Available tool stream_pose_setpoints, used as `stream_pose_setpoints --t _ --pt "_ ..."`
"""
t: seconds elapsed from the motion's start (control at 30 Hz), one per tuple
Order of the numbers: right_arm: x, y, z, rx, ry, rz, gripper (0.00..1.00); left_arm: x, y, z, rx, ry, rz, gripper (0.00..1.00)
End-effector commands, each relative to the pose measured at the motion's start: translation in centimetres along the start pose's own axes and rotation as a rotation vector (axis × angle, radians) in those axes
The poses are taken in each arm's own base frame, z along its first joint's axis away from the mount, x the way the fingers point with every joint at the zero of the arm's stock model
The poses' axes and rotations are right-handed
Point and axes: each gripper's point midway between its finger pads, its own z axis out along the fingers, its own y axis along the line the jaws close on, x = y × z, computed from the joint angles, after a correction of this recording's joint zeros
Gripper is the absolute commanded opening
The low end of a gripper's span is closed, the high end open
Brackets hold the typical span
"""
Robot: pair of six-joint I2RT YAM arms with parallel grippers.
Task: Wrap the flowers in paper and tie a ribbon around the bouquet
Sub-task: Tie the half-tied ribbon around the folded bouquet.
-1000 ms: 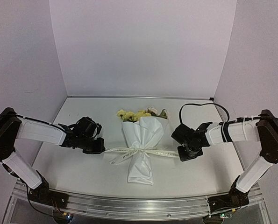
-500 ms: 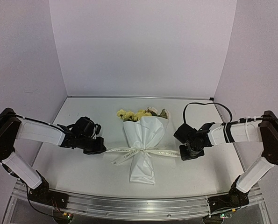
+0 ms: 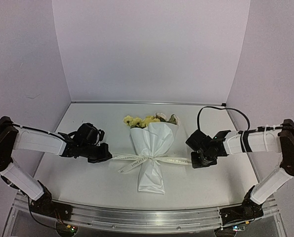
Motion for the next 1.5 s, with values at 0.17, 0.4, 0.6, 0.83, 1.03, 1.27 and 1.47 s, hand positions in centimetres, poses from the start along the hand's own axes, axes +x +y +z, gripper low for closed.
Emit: stream_pose_setpoints --t 0.17,0.4,0.6,0.83,1.03,1.27,1.47 --pt "1.6 -6.6 -0.8 0.225 -0.023 0.055 0.0 -1.3 4.8 -1.4 -0.177 -0.12 -0.122 0.0" --pt "1.7 -7.1 -1.2 0.224 -0.042 0.076 0.0 -1.4 4.8 -1.6 -0.183 -0.127 -0.139 0.0" --pt "2.0 -7.0 -1.2 0.212 -0.03 0.071 0.0 -1.2 5.5 -2.1 -0.2 -0.146 -0.174 0.0" --pt "3.1 -8.1 -0.9 0.25 -0.023 0.067 0.0 -0.2 7.2 -2.6 -0.248 -0.155 -0.221 0.0" --pt "4.6 -9.6 -0.6 0.293 0.002 0.089 0.0 0.6 8.6 -2.9 -0.245 -0.151 -0.286 0.0" --pt "5.6 -9.9 -0.7 0.282 0.032 0.098 0.0 -0.2 8.7 -3.7 -0.214 -0.169 -0.286 0.0" --pt "6.7 -9.5 -0.4 0.255 0.068 0.084 0.0 -0.3 8.2 -3.7 -0.195 -0.163 -0.262 0.0"
